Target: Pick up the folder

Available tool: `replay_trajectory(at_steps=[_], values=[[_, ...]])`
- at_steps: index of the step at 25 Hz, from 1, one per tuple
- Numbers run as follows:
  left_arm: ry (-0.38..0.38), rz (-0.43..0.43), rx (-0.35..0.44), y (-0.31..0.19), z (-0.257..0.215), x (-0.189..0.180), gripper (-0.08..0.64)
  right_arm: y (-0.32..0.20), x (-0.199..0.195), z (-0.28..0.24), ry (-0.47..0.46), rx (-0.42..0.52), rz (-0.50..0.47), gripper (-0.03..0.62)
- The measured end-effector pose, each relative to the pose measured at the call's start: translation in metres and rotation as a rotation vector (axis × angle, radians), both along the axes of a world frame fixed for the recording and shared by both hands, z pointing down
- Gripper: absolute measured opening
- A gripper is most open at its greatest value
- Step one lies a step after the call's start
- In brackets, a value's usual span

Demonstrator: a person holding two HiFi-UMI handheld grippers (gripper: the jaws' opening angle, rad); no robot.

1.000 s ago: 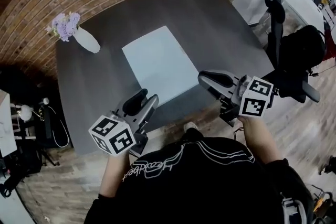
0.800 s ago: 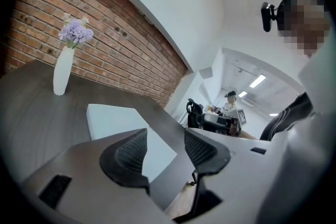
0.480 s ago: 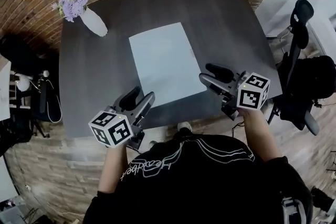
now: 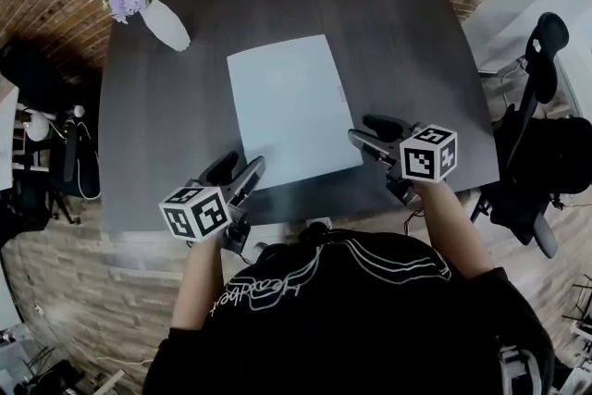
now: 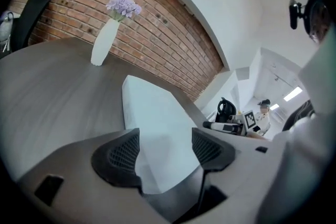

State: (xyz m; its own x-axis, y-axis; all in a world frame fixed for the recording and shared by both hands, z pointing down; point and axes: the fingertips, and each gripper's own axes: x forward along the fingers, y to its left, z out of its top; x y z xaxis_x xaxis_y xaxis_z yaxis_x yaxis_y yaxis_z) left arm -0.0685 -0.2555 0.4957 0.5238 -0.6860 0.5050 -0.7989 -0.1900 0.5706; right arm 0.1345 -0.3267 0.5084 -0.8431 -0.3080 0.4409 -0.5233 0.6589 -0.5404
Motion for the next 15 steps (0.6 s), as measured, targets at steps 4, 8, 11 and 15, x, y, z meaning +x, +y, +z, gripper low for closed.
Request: replay_trajectory(at_steps=[4, 8, 11, 15], values=[[0.003, -0.017, -0.048, 0.002, 0.022, -0.003, 0.29, 0.001, -0.001, 0.021, 0.025, -0.041, -0.009, 0.199], [0.02, -0.025, -0.084, 0.004, 0.036, -0.005, 0.29, 0.001, -0.003, 0.034, 0.048, -0.057, -0.012, 0.199], [0.014, -0.035, -0.103, 0.006, 0.044, -0.006, 0.29, 0.001, -0.002, 0.042, 0.077, -0.056, -0.015, 0.199], [0.021, -0.049, -0.118, 0.008, 0.048, -0.007, 0.283, 0.002, -0.002, 0.045, 0.08, -0.065, -0.012, 0.196]])
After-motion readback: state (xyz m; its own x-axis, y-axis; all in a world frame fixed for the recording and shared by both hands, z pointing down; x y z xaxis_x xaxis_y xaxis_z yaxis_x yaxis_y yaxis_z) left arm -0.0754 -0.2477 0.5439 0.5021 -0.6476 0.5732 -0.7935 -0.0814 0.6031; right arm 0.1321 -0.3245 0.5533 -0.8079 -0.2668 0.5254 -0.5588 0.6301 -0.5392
